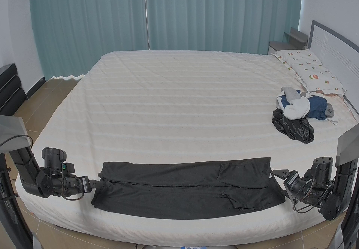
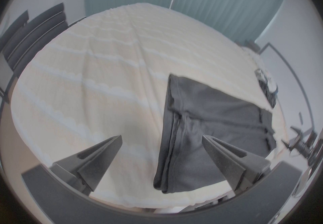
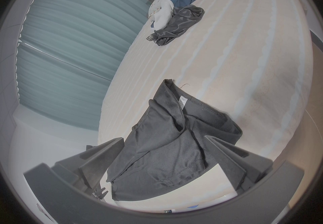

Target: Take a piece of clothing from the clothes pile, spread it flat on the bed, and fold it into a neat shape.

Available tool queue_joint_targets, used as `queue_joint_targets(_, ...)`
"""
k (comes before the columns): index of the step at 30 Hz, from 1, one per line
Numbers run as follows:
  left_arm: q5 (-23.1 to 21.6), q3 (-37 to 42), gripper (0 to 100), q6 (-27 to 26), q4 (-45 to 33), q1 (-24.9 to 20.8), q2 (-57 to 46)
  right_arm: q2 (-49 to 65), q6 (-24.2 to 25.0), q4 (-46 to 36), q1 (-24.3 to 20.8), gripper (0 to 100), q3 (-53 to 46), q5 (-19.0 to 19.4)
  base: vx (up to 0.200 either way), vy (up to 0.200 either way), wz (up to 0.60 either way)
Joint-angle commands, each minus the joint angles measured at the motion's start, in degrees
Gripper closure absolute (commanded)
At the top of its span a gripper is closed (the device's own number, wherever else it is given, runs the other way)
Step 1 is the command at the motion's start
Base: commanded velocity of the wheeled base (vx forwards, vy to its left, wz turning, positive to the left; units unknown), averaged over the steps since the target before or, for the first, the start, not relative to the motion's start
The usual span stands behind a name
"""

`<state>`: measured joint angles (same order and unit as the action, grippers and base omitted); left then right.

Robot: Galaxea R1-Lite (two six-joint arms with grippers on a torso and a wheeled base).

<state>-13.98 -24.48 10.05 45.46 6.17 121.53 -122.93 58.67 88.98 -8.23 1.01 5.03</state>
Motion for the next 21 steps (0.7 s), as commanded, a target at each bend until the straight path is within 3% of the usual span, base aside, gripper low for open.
queue_joint_targets(1,-4.12,-4.61,0,3.84,-2.39,3.24,-3.67,-0.47,0.3,0.58,-0.21,0,-1.01,1.12,0.0,0.0,0.0)
queue_joint_targets(7,-4.91,-20.43,0,20.8,-14.26,0.51,-2.79,-0.56,0.48,0.58,1.11,0,-1.01,3.84,0.0,0.0,0.0)
queue_joint_targets(9,-4.74,-24.74,0,24.23,-17.25,-0.37,-1.12,-0.47,0.48,0.58,2.34,0,-1.01,4.98,0.0,0.0,0.0)
queue_joint_targets(13,-4.47,-29.66,0,24.94,-20.41,-2.3,2.13,-0.47,0.39,0.58,5.15,0,-1.01,7.36,0.0,0.0,0.0)
queue_joint_targets(17,-2.1,-35.9,0,24.76,-20.15,-4.94,9.17,-0.64,0.3,0.67,11.39,0,-0.4,14.48,0.0,0.0,0.0)
queue_joint_targets(20,-0.96,-36.61,0,24.58,-20.23,-5.03,10.04,-0.82,0.3,0.67,13.15,0,-0.31,17.38,0.0,0.0,0.0)
queue_joint_targets(21,-0.61,-36.78,0,23.27,-20.15,-5.38,11.27,-1.7,-0.14,0.67,14.56,0,-0.13,20.01,0.0,0.0,0.0)
